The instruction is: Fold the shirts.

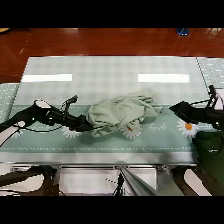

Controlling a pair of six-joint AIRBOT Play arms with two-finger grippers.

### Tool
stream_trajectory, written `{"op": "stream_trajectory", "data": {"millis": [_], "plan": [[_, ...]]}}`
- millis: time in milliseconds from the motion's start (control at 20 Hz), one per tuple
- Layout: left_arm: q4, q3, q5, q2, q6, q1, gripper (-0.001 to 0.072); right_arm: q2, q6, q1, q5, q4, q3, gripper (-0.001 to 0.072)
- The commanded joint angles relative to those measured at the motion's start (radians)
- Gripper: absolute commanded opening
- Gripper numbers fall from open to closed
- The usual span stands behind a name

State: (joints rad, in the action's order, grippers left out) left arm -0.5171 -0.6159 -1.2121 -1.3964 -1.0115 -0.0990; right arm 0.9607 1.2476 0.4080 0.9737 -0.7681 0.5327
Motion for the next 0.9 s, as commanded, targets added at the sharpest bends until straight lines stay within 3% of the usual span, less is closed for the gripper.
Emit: {"op": "stream_trajectory", "data": {"millis": [0, 400, 650, 750, 800, 850], "plan": [[0.001, -0.001, -0.012, 0.021, 0.005, 0.001, 0.0081, 0.084, -0.061, -0.001, -0.013, 0.119, -0.045, 0.0552], [0.002, -0.001, -0.012, 0.028, 0.005, 0.001, 0.0081, 0.259, -0.186, -0.008, -0.024, 0.274, -0.045, 0.0535], [0.002, -0.001, -0.012, 0.028, 0.005, 0.001, 0.0081, 0.277, -0.187, -0.206, -0.225, 0.33, -0.045, 0.0533], [0.002, -0.001, -0.012, 0.028, 0.005, 0.001, 0.0081, 0.277, -0.159, -0.275, -0.322, 0.346, -0.045, 0.0429], [0.002, -0.001, -0.012, 0.028, 0.005, 0.001, 0.0081, 0.277, -0.147, -0.297, -0.359, 0.358, -0.044, 0.031], [0.002, -0.003, -0.012, 0.028, 0.005, 0.001, 0.0081, 0.276, -0.148, -0.306, -0.371, 0.379, -0.044, 0.0144]]}}
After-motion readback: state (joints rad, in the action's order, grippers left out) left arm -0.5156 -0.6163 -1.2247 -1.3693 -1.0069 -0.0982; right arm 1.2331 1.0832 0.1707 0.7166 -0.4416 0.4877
